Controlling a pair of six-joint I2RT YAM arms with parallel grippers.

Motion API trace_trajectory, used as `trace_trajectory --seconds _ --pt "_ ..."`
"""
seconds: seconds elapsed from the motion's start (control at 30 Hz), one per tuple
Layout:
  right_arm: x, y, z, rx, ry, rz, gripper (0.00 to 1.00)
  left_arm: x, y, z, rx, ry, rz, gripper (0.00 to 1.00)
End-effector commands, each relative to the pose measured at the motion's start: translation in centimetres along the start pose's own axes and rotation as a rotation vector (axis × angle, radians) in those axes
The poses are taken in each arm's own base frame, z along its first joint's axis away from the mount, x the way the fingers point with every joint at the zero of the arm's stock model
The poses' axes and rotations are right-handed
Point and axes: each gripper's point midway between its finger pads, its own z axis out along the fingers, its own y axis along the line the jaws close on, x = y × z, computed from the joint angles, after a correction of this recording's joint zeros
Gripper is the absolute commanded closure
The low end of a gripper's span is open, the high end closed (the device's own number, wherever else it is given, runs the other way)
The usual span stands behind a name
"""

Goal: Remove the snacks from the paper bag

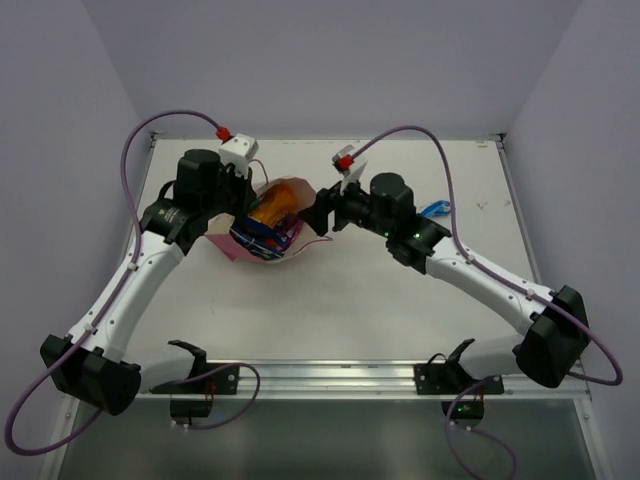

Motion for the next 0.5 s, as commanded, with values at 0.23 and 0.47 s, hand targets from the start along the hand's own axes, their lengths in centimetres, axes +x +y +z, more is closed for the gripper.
trace_trajectory --seconds 0.23,0.47 --pt "2.7 9.2 8.1 -0.259 0.070 -0.177 0.30 -1.4 -0.4 -1.1 0.017 -0.060 0.011 1.00" --pt "6.4 9.1 11.7 -0.246 0.140 -0.148 0.31 -1.5 -0.5 -1.2 0.020 -0.063 0.008 1.00"
